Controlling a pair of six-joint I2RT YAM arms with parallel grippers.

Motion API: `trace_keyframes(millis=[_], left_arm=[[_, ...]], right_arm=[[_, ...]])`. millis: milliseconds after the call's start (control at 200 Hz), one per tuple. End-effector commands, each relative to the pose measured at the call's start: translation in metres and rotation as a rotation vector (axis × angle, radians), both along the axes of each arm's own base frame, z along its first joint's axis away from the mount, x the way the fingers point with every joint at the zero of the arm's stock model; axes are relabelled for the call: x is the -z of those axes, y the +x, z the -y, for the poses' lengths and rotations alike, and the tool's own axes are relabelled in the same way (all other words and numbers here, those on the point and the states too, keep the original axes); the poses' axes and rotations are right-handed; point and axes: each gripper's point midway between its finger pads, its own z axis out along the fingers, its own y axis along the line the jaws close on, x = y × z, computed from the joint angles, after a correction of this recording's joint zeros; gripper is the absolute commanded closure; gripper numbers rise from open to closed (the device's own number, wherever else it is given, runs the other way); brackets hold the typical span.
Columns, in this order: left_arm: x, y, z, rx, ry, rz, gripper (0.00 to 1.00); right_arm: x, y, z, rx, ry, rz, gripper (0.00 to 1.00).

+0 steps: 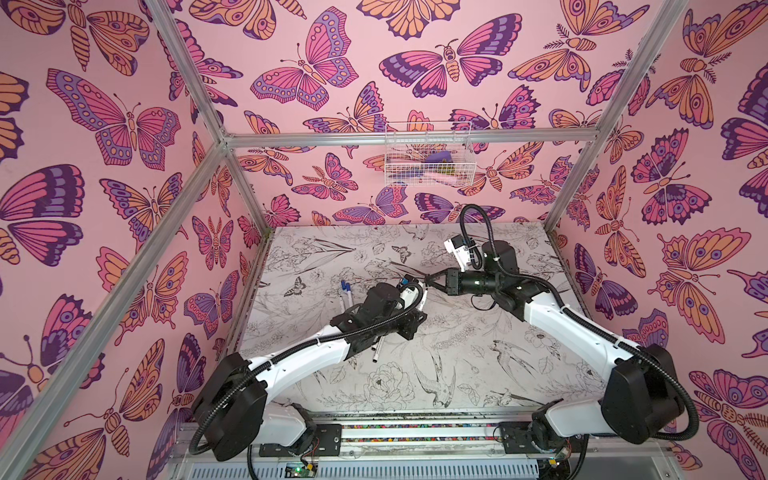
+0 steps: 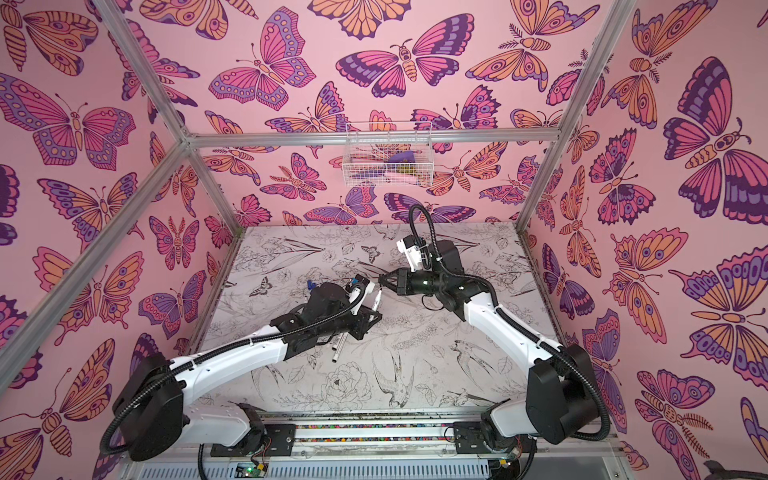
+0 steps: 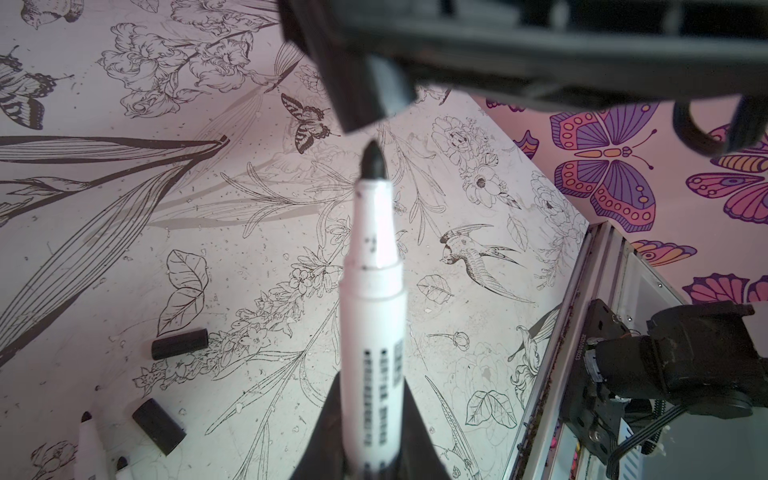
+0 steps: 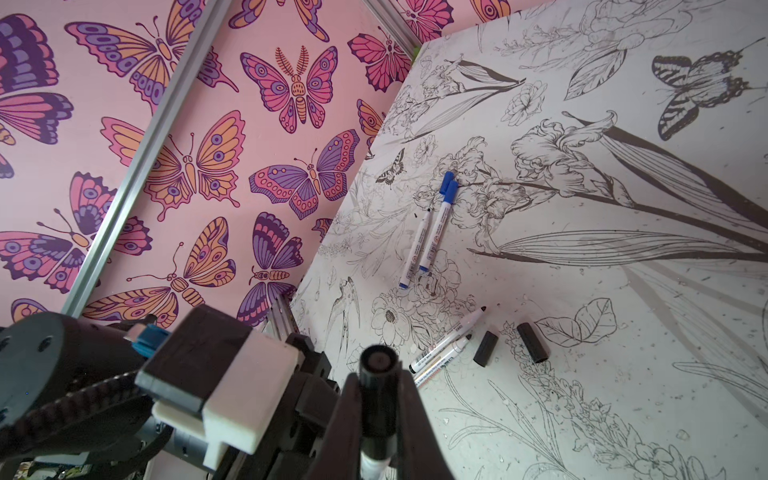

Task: Insert the pens into the pen caps
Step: 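Carry the black cap with the right gripper above the marker tip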

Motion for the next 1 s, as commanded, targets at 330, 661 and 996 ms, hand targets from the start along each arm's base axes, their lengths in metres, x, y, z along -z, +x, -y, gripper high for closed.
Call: trace_keyframes(millis=[330,661,996], left_arm=[[-0.004,0.001,0.002,-0.001,-0.011,0.023,1.00],[-0.016,0.009,-0.001,-0.048,-0.057,0.050,1.00],[-0.059,0.040,-0.001,-0.112,-0.244,0.084,1.00]], right_arm=[[-0.007,-0.005,-0.011,-0.045,0.022,0.014,0.96],[-0.001,-0.008,-0.010,-0.031,0.018,-0.002,0.97],[-0.009,-0.017,-0.011,-0.066,0.059,0.010,0.97]])
